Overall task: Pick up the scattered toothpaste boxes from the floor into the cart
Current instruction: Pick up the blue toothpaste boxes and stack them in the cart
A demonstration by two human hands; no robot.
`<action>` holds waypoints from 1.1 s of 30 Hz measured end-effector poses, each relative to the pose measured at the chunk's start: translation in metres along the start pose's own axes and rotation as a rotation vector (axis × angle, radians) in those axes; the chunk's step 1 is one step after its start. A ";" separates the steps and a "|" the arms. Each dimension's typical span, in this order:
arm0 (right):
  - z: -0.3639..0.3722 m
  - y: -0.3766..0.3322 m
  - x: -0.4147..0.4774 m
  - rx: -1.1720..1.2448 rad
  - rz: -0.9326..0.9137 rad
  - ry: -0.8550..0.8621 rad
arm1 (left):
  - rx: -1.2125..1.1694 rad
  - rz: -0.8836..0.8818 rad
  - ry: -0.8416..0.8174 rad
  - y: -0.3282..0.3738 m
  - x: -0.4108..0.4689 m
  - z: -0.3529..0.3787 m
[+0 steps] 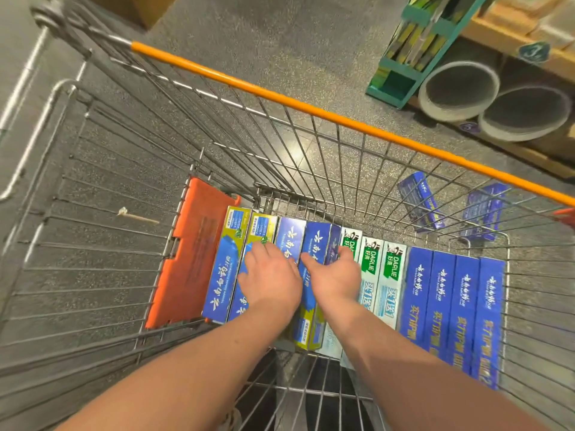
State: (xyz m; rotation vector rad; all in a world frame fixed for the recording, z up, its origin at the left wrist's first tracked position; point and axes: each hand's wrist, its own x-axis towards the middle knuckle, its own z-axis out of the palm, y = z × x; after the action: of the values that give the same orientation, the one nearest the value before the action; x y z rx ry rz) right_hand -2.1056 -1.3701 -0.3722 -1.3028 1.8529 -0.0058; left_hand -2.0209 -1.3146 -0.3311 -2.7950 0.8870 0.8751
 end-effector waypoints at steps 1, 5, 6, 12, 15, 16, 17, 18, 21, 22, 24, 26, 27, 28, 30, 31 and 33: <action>-0.001 0.001 0.000 -0.034 -0.007 -0.004 | -0.007 -0.001 -0.003 -0.001 0.000 0.000; -0.002 0.013 0.000 -0.054 -0.099 0.023 | -0.006 0.017 -0.018 -0.005 0.000 0.003; -0.003 0.015 0.000 -0.022 -0.121 0.039 | -0.003 0.019 -0.023 -0.005 0.001 0.003; -0.010 0.021 0.000 0.081 -0.154 0.027 | -0.007 0.026 -0.031 -0.007 0.001 0.003; -0.005 0.024 0.001 0.024 -0.181 -0.023 | 0.000 0.031 -0.022 -0.010 0.000 0.003; -0.004 0.024 0.001 0.003 -0.183 -0.040 | 0.007 0.037 -0.019 -0.011 0.000 0.003; -0.005 0.021 0.000 -0.025 -0.170 -0.055 | 0.017 0.042 -0.017 -0.011 -0.001 0.004; -0.004 0.019 0.000 -0.044 -0.166 -0.051 | 0.026 0.045 -0.018 -0.012 -0.001 0.004; -0.003 0.015 -0.004 -0.111 -0.189 -0.041 | 0.052 0.048 -0.027 -0.012 -0.002 0.007; -0.002 0.014 -0.005 -0.120 -0.198 -0.037 | 0.057 0.050 -0.031 -0.012 -0.002 0.008; 0.002 0.018 -0.005 -0.132 -0.212 -0.033 | 0.070 0.056 -0.032 -0.013 -0.002 0.009; 0.001 0.018 -0.002 -0.149 -0.226 -0.025 | 0.087 0.061 -0.025 -0.013 -0.001 0.011; 0.001 0.018 -0.001 -0.154 -0.235 -0.024 | 0.093 0.063 -0.023 -0.014 -0.001 0.011; 0.001 0.017 0.001 -0.151 -0.242 -0.024 | 0.094 0.066 -0.022 -0.014 -0.001 0.011; 0.002 0.014 0.003 -0.139 -0.249 -0.021 | 0.092 0.068 -0.022 -0.014 -0.001 0.011; 0.002 0.013 0.004 -0.136 -0.247 -0.021 | 0.088 0.066 -0.021 -0.013 -0.001 0.011; 0.003 0.011 0.005 -0.133 -0.249 -0.022 | 0.072 0.057 -0.024 -0.013 0.000 0.011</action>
State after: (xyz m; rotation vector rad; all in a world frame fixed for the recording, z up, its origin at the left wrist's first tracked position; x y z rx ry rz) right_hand -2.1126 -1.3674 -0.3827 -1.6126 1.6848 -0.0006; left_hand -2.0193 -1.3015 -0.3411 -2.7056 0.9786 0.8644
